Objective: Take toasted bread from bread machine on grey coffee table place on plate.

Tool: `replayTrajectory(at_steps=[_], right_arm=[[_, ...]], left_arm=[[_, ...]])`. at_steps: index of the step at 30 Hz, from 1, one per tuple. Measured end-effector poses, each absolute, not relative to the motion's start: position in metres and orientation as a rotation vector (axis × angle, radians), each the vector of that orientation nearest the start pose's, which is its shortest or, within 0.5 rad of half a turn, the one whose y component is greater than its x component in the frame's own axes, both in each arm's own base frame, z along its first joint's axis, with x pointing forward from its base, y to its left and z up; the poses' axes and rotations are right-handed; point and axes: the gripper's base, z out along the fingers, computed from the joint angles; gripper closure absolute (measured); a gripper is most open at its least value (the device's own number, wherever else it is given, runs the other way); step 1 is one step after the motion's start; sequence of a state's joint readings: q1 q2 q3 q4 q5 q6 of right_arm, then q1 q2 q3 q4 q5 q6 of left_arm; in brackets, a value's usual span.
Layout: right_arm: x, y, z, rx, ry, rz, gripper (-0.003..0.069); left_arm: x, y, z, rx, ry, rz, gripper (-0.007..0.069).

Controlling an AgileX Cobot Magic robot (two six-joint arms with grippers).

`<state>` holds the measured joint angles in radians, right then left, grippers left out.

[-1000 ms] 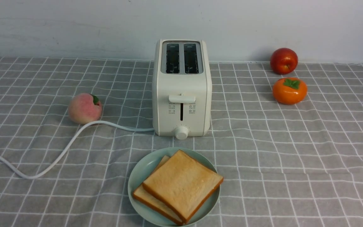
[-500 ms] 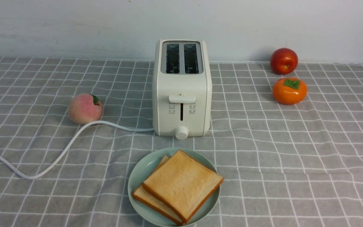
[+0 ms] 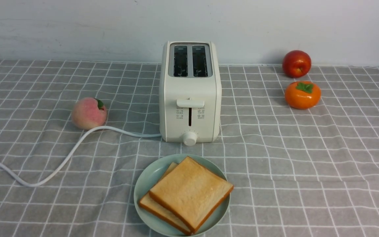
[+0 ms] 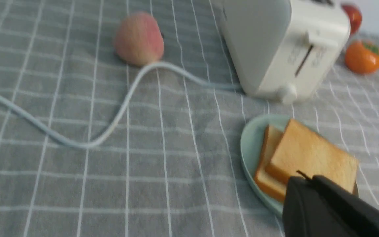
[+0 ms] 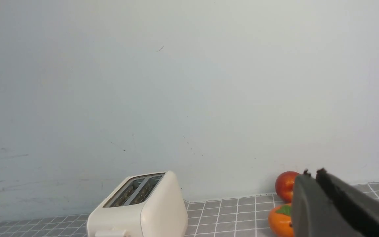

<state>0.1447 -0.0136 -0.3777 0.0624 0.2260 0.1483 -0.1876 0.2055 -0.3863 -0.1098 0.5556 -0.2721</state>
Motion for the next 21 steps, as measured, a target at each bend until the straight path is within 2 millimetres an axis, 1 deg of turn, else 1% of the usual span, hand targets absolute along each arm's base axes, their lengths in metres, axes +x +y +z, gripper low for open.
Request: replayTrajectory(at_steps=[1, 2, 3, 4, 5, 8, 11, 21], right_arm=[[0.017, 0.004, 0.315, 0.031, 1.324, 0.31, 0.0627], [0.017, 0.004, 0.315, 0.031, 1.323, 0.31, 0.0625], [0.017, 0.004, 0.315, 0.031, 1.323, 0.31, 0.0625], [0.017, 0.004, 0.315, 0.031, 1.322, 0.31, 0.0624], [0.017, 0.004, 0.315, 0.031, 1.322, 0.31, 0.0622], [0.017, 0.004, 0.315, 0.031, 1.321, 0.31, 0.0617], [0.017, 0.004, 0.315, 0.031, 1.322, 0.31, 0.0612], [0.017, 0.004, 0.315, 0.031, 1.322, 0.31, 0.06]], left_arm=[[0.052, -0.012, 0.265, -0.152, 1.756, -0.41, 0.0628], [0.052, -0.01, 0.251, -0.165, 1.713, -0.388, 0.0628], [0.053, -0.01, 0.248, -0.168, 1.713, -0.383, 0.0628], [0.054, -0.008, 0.226, -0.184, 1.675, -0.356, 0.0627], [0.055, -0.006, 0.208, -0.196, 1.661, -0.34, 0.0627], [0.055, -0.006, 0.184, -0.202, 1.752, -0.309, 0.0625], [0.052, -0.006, 0.17, -0.185, 1.875, -0.27, 0.0624], [0.052, -0.006, 0.168, -0.183, 1.892, -0.265, 0.0624]])
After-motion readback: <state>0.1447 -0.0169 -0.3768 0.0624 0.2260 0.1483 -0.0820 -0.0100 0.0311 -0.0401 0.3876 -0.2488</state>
